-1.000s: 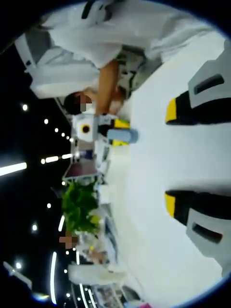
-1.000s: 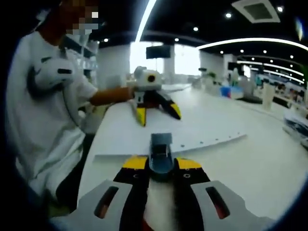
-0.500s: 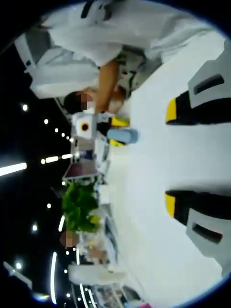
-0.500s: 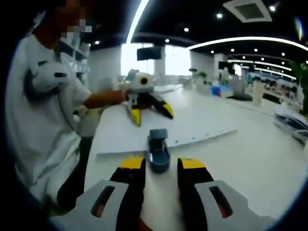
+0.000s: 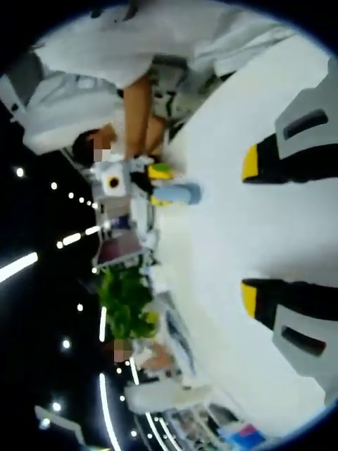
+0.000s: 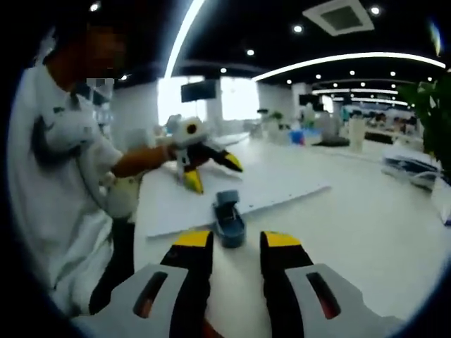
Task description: Pick up the paper insert the paper into the punch align the paper edges press the punch to punch holes
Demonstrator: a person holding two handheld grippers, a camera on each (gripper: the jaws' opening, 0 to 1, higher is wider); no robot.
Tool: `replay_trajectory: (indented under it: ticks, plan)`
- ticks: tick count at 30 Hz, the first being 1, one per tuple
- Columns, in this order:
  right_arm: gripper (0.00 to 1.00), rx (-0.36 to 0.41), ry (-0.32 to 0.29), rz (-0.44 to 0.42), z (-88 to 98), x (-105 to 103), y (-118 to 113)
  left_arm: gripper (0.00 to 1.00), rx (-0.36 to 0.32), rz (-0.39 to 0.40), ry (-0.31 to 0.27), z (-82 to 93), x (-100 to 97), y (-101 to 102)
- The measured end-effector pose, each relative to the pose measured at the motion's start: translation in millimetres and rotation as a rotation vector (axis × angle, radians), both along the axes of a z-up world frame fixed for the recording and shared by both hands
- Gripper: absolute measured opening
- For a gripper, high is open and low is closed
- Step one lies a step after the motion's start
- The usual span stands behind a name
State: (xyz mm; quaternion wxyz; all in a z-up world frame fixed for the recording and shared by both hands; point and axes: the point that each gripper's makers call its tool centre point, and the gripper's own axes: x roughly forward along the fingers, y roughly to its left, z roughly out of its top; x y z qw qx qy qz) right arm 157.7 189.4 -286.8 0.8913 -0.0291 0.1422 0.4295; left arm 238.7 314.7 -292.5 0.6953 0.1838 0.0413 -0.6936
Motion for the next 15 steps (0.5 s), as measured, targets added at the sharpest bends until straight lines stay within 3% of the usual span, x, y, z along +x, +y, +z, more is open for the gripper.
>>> replay_trajectory:
  ticks: [6,15]
  plan:
    - [0.29,-0.021,0.004,-0.060,-1.5,-1.2,2.2,0.55,-0.007,-0.024,0.036,-2.5,-6.3,-3.3]
    - [0.25,-0.053,-0.006,-0.288,-1.5,-6.5,-15.0,0.54,-0.064,-0.023,0.103,9.0,-5.2,-4.6]
